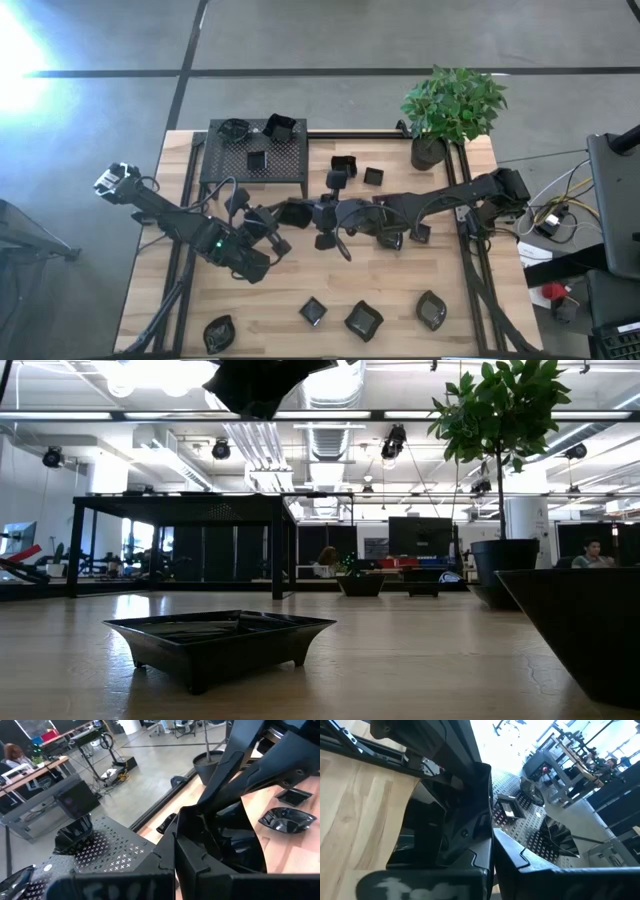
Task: Pick & Place Mini shaped plates
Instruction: Stack the distorted square plate on top of the distorted square plate on the shelf
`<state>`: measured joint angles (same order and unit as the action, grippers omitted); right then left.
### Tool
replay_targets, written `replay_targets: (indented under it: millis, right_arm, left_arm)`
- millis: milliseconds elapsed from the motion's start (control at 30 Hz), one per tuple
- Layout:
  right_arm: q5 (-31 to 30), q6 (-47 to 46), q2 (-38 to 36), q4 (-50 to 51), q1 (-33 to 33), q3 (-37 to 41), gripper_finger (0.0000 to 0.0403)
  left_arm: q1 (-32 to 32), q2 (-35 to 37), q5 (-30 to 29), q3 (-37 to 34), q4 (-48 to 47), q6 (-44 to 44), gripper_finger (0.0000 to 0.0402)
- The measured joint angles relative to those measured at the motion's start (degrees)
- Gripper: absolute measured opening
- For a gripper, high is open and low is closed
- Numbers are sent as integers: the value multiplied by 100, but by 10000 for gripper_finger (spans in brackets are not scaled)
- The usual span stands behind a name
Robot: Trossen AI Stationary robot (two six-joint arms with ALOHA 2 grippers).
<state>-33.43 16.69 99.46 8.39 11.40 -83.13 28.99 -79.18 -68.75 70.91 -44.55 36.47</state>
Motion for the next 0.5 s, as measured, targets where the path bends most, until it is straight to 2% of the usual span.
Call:
replay_targets:
  millis: [333, 500]
  right_arm:
    - [7, -22, 0, 19, -4, 4, 8]
    - [17, -22, 0, 12, -7, 7, 8]
  left_arm:
    - [-28, 19, 209, 0, -3, 307, 1]
    - [-81, 24, 387, 2, 8, 400, 33]
